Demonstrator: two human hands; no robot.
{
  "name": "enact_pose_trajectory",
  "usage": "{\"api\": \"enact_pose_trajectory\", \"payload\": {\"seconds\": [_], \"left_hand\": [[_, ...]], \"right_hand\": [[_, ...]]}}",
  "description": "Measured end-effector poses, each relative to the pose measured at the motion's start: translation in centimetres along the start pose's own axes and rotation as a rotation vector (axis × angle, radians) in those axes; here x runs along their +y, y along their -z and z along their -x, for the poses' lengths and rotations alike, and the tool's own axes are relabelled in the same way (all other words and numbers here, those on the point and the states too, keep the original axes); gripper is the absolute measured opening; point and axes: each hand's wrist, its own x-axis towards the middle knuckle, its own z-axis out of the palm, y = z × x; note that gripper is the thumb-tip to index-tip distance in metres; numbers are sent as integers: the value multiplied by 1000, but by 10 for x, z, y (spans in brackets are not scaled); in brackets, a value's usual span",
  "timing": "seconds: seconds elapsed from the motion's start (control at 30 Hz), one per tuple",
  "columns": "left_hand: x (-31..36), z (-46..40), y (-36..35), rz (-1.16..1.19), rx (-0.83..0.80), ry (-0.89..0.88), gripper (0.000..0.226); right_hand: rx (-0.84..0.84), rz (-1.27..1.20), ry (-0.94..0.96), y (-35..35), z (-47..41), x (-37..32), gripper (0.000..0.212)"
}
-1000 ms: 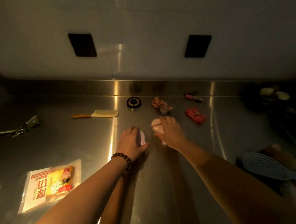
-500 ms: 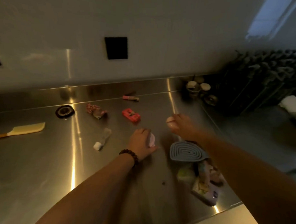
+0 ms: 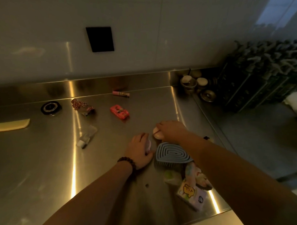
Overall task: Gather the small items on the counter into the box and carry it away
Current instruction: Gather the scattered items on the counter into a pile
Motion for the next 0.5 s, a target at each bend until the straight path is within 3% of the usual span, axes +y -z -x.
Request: {"api": "enact_pose_trajectory", "payload": {"seconds": [0.37, 0.5], "left_hand": [[2, 8, 1, 147, -118, 38, 88], [14, 14, -2, 229, -181, 26, 94]], "right_hand": [[9, -252, 10, 5, 31, 13, 52], [155, -321, 91, 3, 43, 19, 36]]}}
